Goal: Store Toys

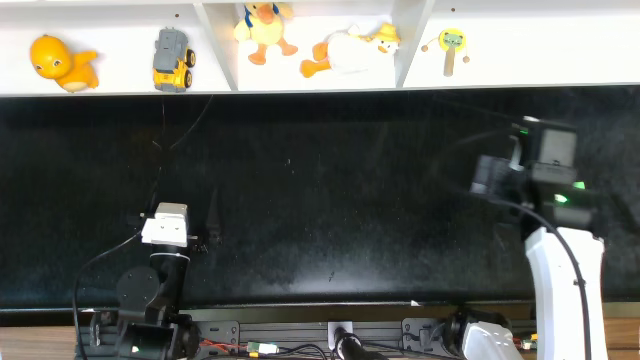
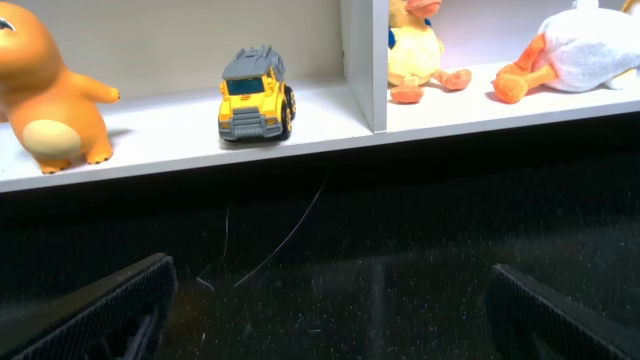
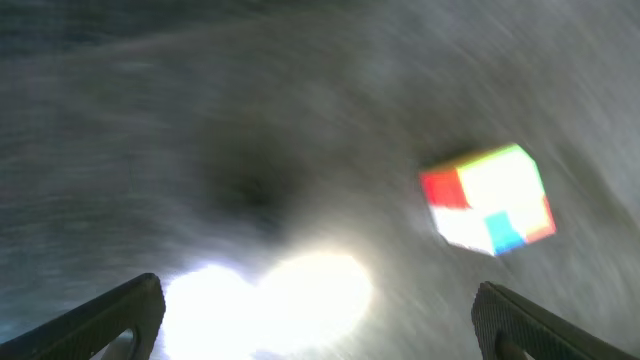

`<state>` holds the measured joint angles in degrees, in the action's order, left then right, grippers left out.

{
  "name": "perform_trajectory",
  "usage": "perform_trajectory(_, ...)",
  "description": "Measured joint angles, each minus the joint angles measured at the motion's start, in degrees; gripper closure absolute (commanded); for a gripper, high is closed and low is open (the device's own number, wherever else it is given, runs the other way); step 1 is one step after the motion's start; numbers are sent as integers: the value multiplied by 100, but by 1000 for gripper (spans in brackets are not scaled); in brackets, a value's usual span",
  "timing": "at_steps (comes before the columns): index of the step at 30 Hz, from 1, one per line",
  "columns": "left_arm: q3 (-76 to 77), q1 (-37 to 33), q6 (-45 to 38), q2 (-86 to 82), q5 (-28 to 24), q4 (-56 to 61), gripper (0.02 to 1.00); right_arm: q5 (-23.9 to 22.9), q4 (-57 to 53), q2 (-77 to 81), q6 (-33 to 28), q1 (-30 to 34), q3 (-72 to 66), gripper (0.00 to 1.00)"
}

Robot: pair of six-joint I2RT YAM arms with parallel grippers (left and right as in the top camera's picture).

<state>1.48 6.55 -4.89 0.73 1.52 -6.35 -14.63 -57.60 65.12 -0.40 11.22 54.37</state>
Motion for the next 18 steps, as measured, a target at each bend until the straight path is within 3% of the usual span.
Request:
perform_trajectory(4, 0, 0, 2, 0, 2, 0, 20, -295, -686, 9, 70, 610, -4, 5)
perform_trajectory(8, 0, 0, 2, 0, 0, 0, 20, -1263, -1447, 9, -72, 918, -4, 3)
perform_trajectory(10, 0, 0, 0, 0, 2, 0, 20, -1668, -1464, 9, -146, 977, -7, 110)
perform_trajectory(11, 0, 2, 2, 0, 0, 0, 20, -1790, -1325, 9, -205, 979, -7, 3)
perform_trajectory(15, 0, 0, 0, 0, 0, 0, 20, -1985, -940, 9, -271, 979, -7, 3)
perform_trajectory(18, 0, 0, 0, 0, 0, 0, 20, -1681, -798, 9, -590, 979, -7, 5)
